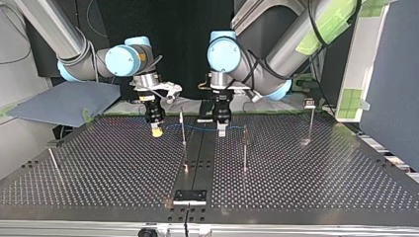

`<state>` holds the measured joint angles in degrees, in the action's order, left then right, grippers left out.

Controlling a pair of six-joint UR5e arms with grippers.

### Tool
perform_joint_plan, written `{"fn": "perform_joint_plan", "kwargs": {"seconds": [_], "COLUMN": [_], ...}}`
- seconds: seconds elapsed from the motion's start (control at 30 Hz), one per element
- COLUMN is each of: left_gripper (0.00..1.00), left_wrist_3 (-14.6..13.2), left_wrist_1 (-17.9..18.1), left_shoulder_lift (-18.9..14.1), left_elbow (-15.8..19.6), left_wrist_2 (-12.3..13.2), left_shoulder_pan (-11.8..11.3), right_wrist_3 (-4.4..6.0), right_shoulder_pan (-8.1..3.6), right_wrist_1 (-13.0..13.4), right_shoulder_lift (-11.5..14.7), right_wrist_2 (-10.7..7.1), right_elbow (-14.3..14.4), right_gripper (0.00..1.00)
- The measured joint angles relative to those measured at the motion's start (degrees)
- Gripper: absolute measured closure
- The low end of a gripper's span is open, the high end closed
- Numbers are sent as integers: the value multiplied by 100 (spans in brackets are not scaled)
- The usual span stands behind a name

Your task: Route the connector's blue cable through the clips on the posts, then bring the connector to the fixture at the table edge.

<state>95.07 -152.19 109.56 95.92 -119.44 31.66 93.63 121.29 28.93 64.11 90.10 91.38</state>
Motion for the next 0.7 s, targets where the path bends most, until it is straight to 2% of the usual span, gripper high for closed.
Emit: {"fn": "perform_joint_plan", "kwargs": {"seconds": [0.3, 0.7], "left_gripper": [0, 0], "left_wrist_3": [-15, -88], "left_wrist_1": [-27, 156], "left_shoulder_lift": [110, 112], "left_elbow": [-112, -120], "left_wrist_2": [-202, -124], "left_shoulder_pan": [-86, -139], "right_wrist_3": [-17, -25], "right_shoulder_pan": [-2, -3], "right_wrist_1": [-46, -33], "right_shoulder_lift": [1, 1], "right_wrist_2": [0, 0], "right_elbow": [0, 0], "right_gripper": [100, 100]}}
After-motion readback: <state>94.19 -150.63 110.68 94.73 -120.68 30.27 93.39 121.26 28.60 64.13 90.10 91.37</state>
